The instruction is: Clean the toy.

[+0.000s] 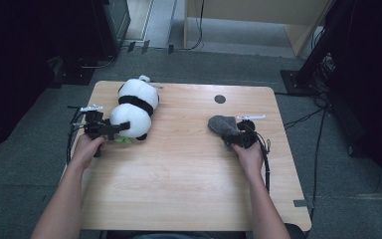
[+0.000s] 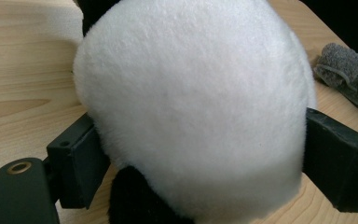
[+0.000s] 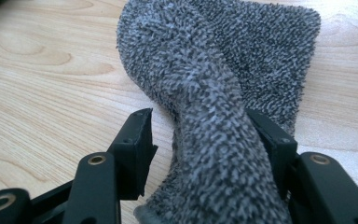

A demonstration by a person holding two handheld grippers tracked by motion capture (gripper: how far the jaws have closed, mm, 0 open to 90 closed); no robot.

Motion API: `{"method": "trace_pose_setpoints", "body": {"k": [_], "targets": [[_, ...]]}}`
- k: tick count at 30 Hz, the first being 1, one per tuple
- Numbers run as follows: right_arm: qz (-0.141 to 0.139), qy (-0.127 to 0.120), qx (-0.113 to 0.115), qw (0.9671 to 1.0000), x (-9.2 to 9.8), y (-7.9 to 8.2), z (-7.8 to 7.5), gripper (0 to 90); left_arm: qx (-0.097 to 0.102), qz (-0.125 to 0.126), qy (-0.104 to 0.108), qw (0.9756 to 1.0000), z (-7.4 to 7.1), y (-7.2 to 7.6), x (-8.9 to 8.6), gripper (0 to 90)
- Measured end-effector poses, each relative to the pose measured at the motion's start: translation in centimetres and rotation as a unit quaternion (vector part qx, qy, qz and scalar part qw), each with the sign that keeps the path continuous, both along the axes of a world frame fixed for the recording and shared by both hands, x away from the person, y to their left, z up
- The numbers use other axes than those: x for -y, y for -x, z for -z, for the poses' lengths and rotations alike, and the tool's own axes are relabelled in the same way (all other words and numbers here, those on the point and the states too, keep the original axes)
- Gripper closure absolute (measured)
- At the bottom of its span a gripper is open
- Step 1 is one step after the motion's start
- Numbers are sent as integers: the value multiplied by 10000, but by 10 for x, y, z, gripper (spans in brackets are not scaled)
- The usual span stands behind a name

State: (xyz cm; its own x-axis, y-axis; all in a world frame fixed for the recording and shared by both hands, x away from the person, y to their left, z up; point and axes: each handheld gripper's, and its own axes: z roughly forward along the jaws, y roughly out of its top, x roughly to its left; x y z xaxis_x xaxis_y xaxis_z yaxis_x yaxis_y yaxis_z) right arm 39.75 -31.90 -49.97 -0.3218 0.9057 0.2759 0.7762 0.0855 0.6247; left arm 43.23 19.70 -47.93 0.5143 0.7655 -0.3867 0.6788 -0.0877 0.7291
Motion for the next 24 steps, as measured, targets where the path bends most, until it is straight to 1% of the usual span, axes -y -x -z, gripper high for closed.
{"method": "trace_pose_setpoints", "body": {"k": [1,3,4,5,7,8,11,12,13,14,17,18,19,22,24], "targets": [[-5,16,9,10000,0,0,0,456,24,23,-17,10000,0,0,0,106],[18,70,29,10000,0,0,0,442,71,15,-76,9999,-1,1,0,60],[40,87,28,10000,0,0,0,439,93,-47,-105,9999,-2,1,0,6],[53,94,31,9999,0,0,0,431,124,-110,-118,9998,-3,2,-2,0],[79,98,43,9999,0,0,-1,409,246,-200,-182,9993,-8,4,-4,0],[95,100,55,9999,0,1,-1,393,239,-211,-219,9993,-10,5,-6,0],[101,99,91,9999,0,2,-3,360,275,-175,-115,9994,-14,10,-11,0],[102,122,119,9998,-1,3,-5,351,315,-173,-105,9993,-15,12,-12,0],[102,147,128,9998,-1,4,-6,344,316,-187,-103,9993,-17,13,-12,0],[88,134,143,9998,-2,4,-8,336,317,-149,-91,9993,-18,14,-12,0],[48,61,132,9999,-1,7,-11,320,349,-91,-205,9991,-21,19,-9,0],[22,60,152,9999,-1,9,-13,316,349,-91,-205,9991,-21,19,-9,0],[9,38,175,9998,-1,10,-14,315,372,-89,-320,9988,-22,23,-7,0],[-77,-63,273,9996,0,16,-17,300,393,-80,-380,9985,-22,31,-5,0],[-137,-19,372,9992,1,20,-18,298,415,-51,-395,9983,-23,36,-4,0]]}}
